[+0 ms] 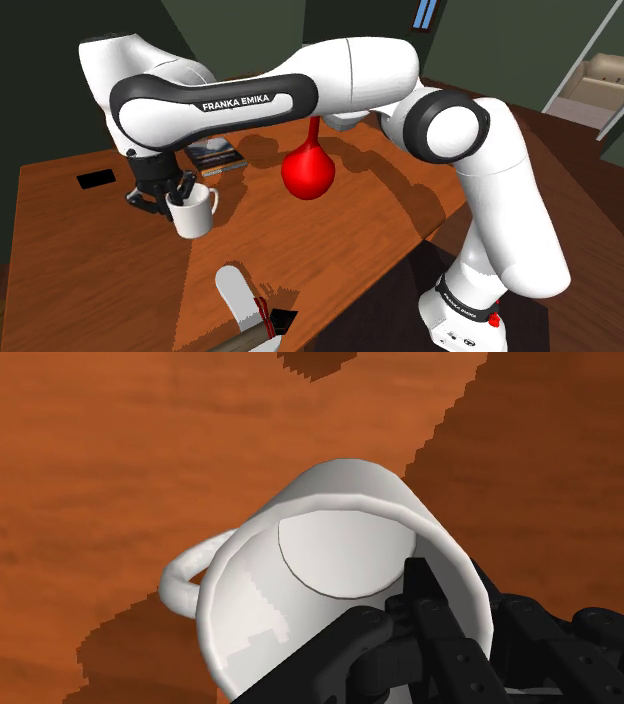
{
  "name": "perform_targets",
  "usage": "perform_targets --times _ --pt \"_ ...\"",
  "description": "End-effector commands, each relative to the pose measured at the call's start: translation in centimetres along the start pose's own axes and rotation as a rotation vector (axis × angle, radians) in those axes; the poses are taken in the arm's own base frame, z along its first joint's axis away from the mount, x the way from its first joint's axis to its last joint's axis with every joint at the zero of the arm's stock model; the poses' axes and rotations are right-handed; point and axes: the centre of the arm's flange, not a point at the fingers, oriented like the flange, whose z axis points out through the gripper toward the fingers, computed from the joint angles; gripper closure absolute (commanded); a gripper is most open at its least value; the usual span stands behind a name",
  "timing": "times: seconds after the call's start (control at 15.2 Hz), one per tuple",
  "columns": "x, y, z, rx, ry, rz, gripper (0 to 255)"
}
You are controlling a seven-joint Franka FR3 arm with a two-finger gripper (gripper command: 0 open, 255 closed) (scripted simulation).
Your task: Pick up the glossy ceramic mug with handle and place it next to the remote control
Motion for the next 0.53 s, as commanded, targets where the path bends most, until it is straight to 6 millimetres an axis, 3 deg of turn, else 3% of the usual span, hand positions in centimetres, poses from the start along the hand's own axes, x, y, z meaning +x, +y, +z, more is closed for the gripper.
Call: perform_targets --times 0.0,0.46 --pt "-0.2 0.0 1.1 0.0 0.001 0.0 255" --pt "0.0 -0.2 4.7 0.0 0.001 0.0 255"
